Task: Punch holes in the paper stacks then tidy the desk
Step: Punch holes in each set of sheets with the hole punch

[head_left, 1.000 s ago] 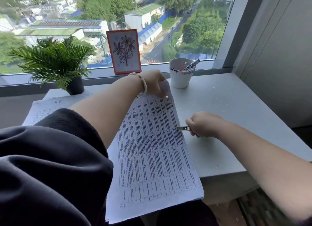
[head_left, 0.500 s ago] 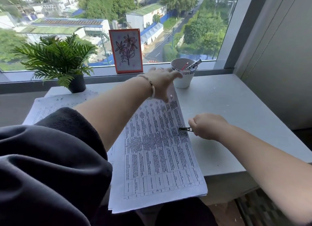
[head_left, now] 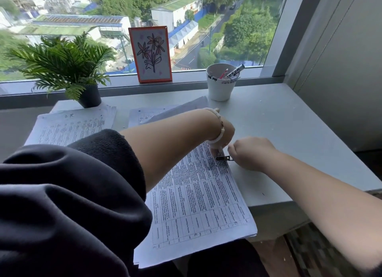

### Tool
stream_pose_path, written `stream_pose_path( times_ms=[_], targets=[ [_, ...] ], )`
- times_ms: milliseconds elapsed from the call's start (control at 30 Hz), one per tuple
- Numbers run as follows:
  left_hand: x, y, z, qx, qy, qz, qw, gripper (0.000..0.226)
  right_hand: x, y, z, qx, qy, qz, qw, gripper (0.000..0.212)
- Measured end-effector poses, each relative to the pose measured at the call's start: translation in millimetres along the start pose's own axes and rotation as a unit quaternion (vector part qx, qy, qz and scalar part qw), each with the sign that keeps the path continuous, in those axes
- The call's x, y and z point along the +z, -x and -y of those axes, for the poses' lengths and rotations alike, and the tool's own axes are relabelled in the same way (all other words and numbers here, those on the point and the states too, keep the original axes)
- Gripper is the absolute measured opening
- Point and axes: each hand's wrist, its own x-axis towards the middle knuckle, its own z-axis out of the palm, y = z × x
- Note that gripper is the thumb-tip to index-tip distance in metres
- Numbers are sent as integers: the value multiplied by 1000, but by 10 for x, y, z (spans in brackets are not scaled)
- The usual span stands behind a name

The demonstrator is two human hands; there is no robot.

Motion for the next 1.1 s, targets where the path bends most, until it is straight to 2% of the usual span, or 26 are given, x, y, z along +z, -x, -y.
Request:
stream_pose_path(
  times_ms=[67, 133, 200, 300, 367, 433, 500, 567, 767, 900, 1100],
  targets=[
    [10, 27, -23, 8, -26, 10, 1000, 63, 2, 10, 14, -5, 7, -2, 1000, 44],
    [-91, 42, -130, 25, 20, 21, 999, 52, 30, 9, 9, 0, 7, -11, 1000, 44],
    [-174, 125, -194, 33, 19, -22, 999, 48, 54, 3, -5, 10, 3, -14, 1000, 44],
    [-116, 128, -124, -11, 21, -6, 1000, 54, 50, 14, 0, 16, 4, -16, 1000, 45],
    [-67, 55, -93, -18, 26, 8, 999, 49, 16, 31, 16, 27, -4, -13, 1000, 43],
    [-73, 90, -72, -25, 50, -2, 998, 39, -35, 47, 32, 46, -29, 7, 998, 36],
    [-128, 208, -73, 5, 55, -38, 998, 28, -83, 53, 23, 64, -61, 34, 995, 34],
    [-144, 253, -71, 12, 47, -86, 995, 28, -114, 58, -14, 82, -90, 65, 990, 36],
    [-293, 306, -153, 15, -7, -48, 999, 38, -82, 202, -68, 82, -132, 165, 974, 41],
    [-308, 340, -13, 11, 11, -74, 997, 39, -41, 378, -122, 61, -142, 180, 971, 42],
    [-238, 338, 128, -25, 63, -59, 996, 24, 65, 489, -128, 56, -147, 180, 971, 44]
  ],
)
